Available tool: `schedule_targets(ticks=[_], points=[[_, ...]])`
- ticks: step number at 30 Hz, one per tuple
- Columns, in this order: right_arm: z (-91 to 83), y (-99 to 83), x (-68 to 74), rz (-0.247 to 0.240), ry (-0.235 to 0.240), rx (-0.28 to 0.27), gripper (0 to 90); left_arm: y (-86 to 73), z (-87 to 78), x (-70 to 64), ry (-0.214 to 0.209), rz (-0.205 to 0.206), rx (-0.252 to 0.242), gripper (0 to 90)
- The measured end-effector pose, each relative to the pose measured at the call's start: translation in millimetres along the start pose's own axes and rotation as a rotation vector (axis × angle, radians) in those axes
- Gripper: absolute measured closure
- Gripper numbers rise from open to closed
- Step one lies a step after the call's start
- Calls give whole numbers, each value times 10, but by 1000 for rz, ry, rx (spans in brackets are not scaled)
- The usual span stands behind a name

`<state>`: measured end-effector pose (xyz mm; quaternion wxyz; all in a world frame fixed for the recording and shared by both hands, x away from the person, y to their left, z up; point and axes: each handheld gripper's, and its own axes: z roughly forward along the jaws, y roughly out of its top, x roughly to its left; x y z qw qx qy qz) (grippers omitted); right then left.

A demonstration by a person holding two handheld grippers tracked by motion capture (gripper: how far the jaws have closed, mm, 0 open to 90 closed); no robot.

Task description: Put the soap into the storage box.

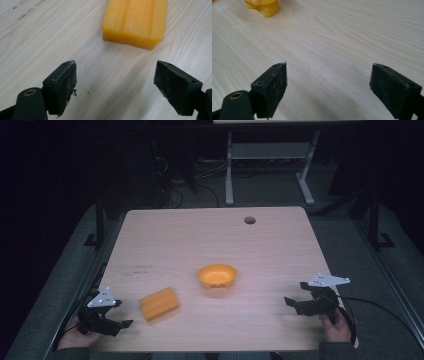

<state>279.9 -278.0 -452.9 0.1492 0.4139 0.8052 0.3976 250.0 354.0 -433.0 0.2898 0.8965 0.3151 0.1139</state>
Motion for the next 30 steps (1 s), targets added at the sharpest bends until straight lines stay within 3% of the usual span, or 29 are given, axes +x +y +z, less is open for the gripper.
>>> schedule_targets(ticks=[30], points=[[-28,4,6,-6,0,-12,139,224,-2,-152,-16,81,-9,179]])
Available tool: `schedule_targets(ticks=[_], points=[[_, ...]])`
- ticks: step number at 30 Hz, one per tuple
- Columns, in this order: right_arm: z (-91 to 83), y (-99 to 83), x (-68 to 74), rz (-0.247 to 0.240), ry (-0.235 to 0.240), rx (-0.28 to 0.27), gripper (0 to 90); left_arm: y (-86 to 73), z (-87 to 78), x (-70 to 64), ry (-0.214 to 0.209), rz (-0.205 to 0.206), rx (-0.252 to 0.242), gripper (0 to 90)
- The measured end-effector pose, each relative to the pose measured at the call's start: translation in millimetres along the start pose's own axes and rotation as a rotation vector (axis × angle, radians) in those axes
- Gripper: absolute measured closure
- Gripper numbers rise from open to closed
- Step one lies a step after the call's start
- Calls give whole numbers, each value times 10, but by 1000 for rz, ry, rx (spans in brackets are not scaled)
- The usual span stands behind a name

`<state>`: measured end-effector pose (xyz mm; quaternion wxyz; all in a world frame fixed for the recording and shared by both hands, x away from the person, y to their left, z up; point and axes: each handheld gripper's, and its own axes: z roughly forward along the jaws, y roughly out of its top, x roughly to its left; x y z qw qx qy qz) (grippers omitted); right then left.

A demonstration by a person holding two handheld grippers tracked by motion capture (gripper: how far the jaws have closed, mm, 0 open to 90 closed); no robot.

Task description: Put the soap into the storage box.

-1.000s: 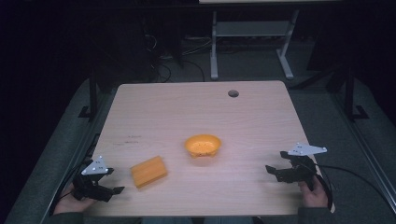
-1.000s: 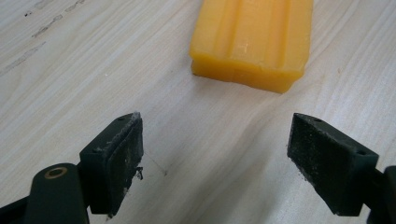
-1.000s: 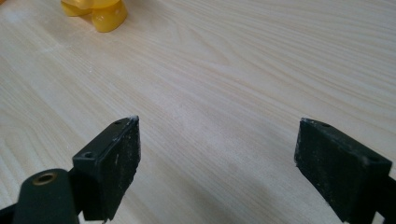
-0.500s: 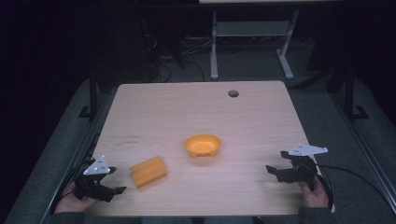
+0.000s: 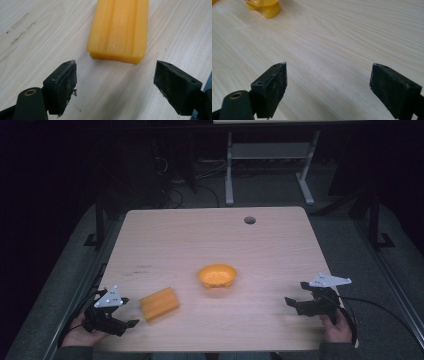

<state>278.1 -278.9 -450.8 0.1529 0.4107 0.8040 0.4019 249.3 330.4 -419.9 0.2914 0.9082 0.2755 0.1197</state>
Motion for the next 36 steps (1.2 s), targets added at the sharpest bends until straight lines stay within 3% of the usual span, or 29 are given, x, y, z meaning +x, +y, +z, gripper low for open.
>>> schedule_targets(ticks=[29,36], points=[[13,6,0,-6,6,3,139,217,61,-16,-27,59,-7,179],[12,5,2,-4,6,5,139,357,123,-25,-43,87,-14,179]])
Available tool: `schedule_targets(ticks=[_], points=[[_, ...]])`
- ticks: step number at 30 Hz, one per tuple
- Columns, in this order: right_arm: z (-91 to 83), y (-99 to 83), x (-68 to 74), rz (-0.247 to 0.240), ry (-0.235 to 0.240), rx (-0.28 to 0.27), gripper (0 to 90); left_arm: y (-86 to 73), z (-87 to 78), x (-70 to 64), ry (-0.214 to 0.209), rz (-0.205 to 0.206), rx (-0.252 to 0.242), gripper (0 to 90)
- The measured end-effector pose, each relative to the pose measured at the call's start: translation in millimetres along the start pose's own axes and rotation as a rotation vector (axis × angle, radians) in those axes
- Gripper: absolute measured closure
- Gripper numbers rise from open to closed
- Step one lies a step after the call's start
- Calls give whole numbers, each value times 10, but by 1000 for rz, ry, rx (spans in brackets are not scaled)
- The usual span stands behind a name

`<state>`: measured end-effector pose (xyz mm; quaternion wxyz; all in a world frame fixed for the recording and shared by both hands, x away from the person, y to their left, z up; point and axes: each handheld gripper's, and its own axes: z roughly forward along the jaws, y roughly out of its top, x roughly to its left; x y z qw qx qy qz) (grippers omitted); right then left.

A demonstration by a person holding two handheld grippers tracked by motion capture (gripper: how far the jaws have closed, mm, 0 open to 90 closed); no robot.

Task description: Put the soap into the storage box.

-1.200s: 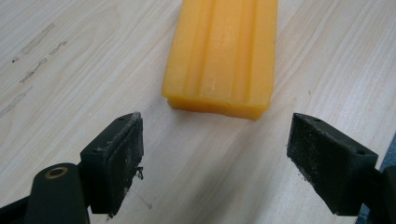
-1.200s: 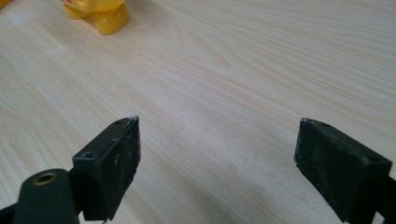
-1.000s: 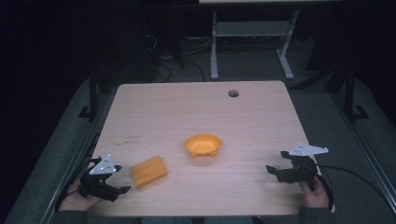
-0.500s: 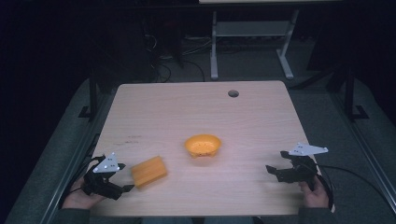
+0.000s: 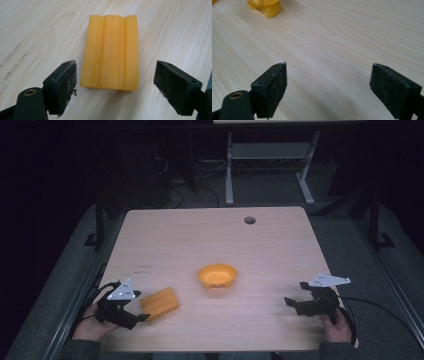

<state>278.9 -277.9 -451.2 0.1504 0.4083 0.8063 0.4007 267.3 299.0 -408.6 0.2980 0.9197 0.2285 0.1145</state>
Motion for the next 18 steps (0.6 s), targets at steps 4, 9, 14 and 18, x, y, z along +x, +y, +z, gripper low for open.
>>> schedule_targets(ticks=[4,9,14,18], points=[[-2,-3,-6,0,0,0,139,32,50,9,-14,15,14,179],[3,-3,-4,-1,1,2,140,59,86,12,-23,25,20,179],[7,-3,0,0,0,6,139,105,124,23,-31,29,16,179],[2,-7,-5,4,-1,4,139,146,176,31,-41,35,27,177]])
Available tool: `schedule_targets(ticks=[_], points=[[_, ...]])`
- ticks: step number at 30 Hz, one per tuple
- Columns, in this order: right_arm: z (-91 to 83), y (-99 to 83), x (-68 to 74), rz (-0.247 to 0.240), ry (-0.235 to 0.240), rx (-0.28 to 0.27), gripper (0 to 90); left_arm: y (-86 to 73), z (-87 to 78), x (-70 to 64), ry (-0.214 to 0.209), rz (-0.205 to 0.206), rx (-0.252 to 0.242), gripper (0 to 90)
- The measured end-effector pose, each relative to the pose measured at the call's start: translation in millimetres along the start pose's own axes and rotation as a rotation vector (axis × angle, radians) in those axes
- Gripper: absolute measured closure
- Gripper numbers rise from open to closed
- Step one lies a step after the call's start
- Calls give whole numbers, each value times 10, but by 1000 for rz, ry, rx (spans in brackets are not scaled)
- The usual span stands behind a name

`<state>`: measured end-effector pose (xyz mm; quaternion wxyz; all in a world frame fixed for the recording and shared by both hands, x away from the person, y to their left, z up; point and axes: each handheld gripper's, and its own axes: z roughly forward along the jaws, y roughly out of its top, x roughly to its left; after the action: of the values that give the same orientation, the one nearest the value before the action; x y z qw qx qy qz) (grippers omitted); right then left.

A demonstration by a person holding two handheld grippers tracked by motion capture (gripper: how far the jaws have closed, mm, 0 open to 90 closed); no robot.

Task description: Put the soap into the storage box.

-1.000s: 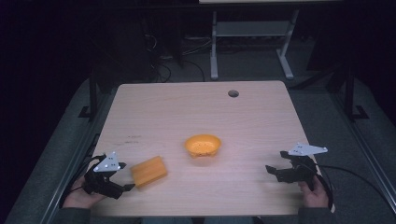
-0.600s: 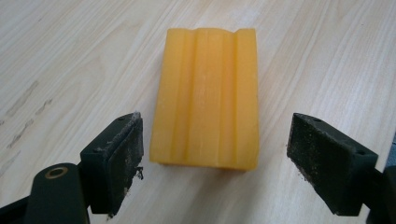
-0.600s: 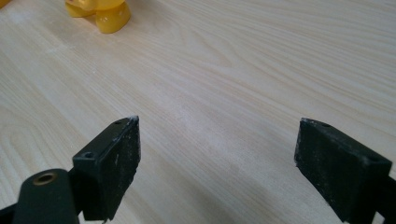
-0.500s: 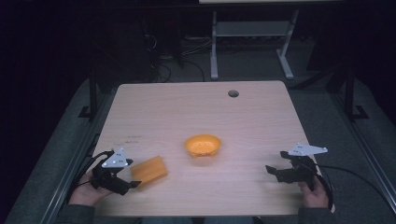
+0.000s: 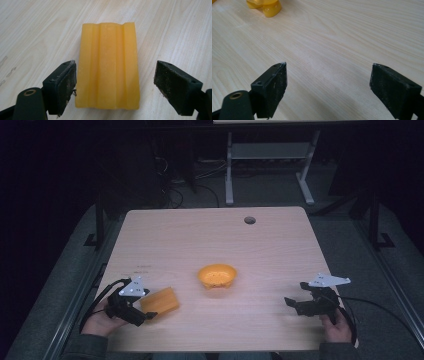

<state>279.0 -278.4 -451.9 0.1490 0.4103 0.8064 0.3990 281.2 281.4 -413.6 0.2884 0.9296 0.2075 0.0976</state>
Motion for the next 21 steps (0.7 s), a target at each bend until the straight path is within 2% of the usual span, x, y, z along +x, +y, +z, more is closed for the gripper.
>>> schedule_targets(ticks=[21], points=[[12,-2,1,-5,5,4,139,126,190,87,-31,18,33,167]])
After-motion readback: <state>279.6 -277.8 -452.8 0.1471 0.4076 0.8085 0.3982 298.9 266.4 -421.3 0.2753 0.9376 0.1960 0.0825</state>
